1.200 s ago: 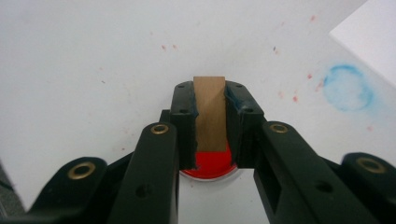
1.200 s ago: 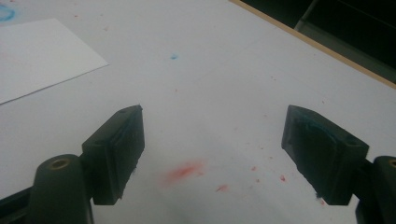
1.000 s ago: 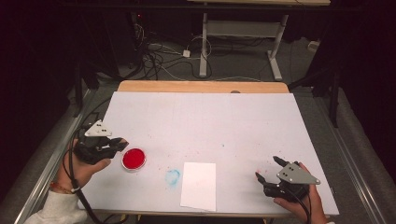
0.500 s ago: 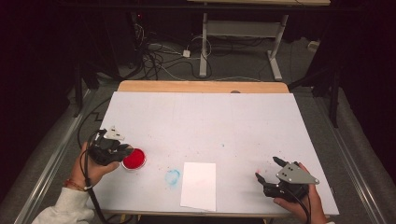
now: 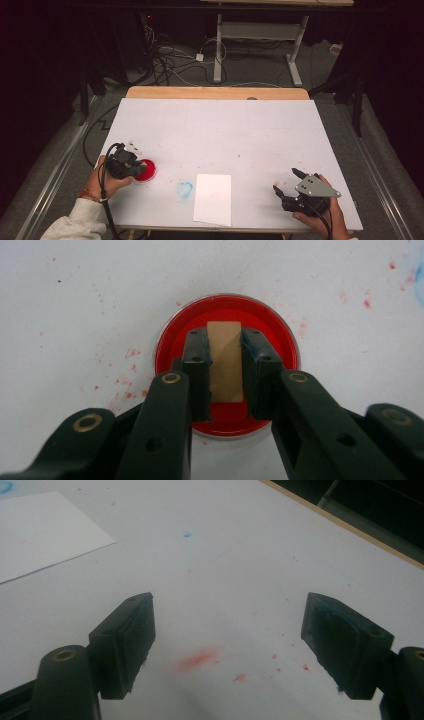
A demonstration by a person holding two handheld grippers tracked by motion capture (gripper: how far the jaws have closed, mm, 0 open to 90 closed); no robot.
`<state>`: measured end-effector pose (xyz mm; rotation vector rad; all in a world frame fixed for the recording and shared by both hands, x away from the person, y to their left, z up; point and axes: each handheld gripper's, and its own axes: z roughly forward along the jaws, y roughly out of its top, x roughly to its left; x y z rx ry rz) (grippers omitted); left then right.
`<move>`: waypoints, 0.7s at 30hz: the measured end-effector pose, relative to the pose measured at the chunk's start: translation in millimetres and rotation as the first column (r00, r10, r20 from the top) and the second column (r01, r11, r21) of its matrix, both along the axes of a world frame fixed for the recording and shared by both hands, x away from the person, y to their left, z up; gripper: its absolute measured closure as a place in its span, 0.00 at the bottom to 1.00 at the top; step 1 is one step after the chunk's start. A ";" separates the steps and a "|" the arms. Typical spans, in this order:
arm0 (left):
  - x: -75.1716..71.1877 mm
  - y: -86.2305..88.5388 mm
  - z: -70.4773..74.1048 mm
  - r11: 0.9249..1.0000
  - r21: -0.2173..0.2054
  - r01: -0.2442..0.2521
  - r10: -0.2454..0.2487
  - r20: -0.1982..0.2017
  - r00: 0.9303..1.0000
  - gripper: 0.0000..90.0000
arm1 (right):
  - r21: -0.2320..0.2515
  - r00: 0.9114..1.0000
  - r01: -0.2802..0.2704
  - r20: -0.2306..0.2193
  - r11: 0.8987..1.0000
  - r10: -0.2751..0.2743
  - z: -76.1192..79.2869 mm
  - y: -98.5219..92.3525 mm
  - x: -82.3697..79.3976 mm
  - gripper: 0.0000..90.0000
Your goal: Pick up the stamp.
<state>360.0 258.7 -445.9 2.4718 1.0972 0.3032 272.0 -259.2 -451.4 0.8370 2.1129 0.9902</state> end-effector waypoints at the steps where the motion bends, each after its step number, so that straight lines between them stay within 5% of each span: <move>1: 0.0 -0.4 0.1 1.000 0.005 0.003 -0.003 0.000 1.000 0.82 | -0.001 1.000 0.000 -0.001 1.000 0.000 -0.3 0.3 0.1 0.25; 5: 1.3 -0.6 -0.4 1.000 0.001 -0.003 0.003 -0.009 1.000 0.82 | -0.003 1.000 0.000 -0.003 1.000 0.000 -0.7 0.1 0.1 0.24; 9: 3.8 6.0 -2.6 0.999 -0.051 -0.009 0.007 -0.027 1.000 0.82 | -0.003 1.000 0.001 -0.005 1.000 -0.001 -1.0 0.3 0.3 0.24; 21: 3.2 5.7 -4.0 0.999 -0.052 -0.011 0.010 -0.021 1.000 0.82 | -0.004 1.000 -0.002 -0.003 1.000 0.002 -0.9 0.4 0.0 0.24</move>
